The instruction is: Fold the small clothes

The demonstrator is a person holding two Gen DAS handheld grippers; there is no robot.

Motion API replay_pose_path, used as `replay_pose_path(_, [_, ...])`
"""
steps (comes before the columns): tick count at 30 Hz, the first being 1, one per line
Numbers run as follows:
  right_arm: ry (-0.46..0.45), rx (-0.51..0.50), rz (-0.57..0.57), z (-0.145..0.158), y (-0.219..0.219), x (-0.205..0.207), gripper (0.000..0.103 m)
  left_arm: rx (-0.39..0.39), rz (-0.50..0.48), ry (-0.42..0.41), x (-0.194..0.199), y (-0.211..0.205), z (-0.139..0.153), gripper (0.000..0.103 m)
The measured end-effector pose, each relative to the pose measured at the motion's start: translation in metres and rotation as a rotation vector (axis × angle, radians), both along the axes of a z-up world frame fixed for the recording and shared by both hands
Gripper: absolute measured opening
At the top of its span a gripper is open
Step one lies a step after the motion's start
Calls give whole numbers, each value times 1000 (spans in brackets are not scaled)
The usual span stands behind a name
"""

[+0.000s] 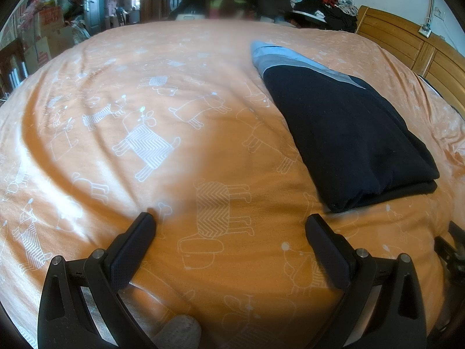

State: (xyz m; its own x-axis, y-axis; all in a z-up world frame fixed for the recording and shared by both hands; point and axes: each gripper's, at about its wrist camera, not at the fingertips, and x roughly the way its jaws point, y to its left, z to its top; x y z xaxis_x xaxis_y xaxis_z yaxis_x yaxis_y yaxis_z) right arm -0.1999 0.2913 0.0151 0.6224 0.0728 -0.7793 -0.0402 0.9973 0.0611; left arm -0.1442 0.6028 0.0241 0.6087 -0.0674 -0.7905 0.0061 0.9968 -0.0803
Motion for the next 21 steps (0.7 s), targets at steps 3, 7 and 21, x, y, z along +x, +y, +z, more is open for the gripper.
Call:
replay_pose_path(3, [0, 0, 0, 0, 0, 0, 103, 0, 0, 0, 0, 0, 0, 103])
replay_pose_path(7, [0, 0, 0, 0, 0, -1, 103, 0, 0, 0, 0, 0, 0, 103])
replay_pose_path(21, [29, -42, 14, 10, 3, 8, 103, -11, -13, 23, 1, 1, 9, 103])
